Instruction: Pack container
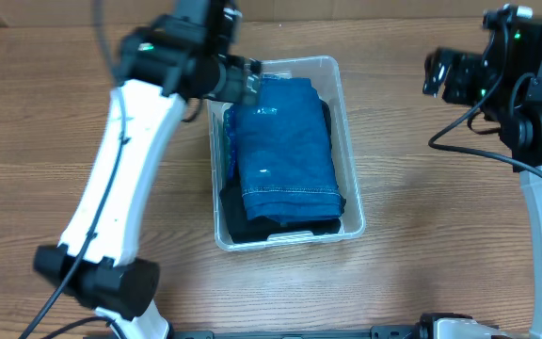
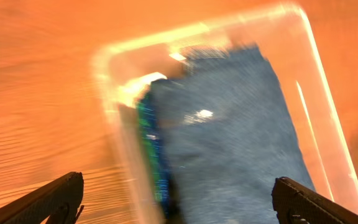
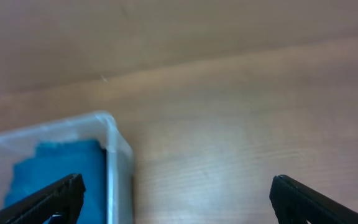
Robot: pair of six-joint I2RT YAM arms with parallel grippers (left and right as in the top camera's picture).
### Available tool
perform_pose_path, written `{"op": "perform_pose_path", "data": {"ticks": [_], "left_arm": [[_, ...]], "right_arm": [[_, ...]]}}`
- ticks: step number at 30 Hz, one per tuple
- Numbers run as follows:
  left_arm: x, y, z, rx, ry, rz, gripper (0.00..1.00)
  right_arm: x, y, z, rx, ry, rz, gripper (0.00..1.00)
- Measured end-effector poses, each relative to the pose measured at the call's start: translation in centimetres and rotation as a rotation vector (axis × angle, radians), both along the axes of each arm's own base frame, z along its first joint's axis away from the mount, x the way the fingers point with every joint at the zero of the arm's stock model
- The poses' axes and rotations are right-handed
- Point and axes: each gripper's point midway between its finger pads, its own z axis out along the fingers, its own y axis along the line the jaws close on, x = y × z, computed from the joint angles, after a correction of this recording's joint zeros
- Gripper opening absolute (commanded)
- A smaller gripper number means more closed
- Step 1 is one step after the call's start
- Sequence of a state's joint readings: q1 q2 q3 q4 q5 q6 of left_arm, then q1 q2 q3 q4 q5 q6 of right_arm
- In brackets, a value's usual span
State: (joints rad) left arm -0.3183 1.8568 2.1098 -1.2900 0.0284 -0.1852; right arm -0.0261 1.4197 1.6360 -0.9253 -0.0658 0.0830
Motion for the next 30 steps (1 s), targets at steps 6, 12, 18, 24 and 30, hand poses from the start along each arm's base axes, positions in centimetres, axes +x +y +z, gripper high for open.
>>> {"op": "perform_pose_path", "data": {"ticks": [6, 12, 18, 24, 30], "left_arm": [[1.7, 9.4, -0.7, 0.029, 0.033, 0.237, 1.0], [-1.0, 10.1, -1.1, 0.034, 0.091, 0.227, 1.0], [-9.5, 10.3, 3.1, -0.014, -0.19, 0.209, 1.0], [-19.7, 12.9, -1.2, 0.005, -0.357, 0.258, 1.0], [-23.8, 13.9, -4.5, 0.048, -0.288, 0.275, 1.0]], "right_arm": [[1.3, 0.5, -6.7, 0.033, 0.212, 0.02, 1.0], [-3.6, -1.0, -5.0, -0.026, 0.254, -0.06, 0.96], [-11.7, -1.0, 1.1, -0.042, -0.045, -0.061, 1.0], [-17.4, -1.1, -7.2, -0.057, 0.049, -0.069, 1.0], [-19.5, -1.2, -11.4, -0.064, 0.25, -0.069, 1.0]]}}
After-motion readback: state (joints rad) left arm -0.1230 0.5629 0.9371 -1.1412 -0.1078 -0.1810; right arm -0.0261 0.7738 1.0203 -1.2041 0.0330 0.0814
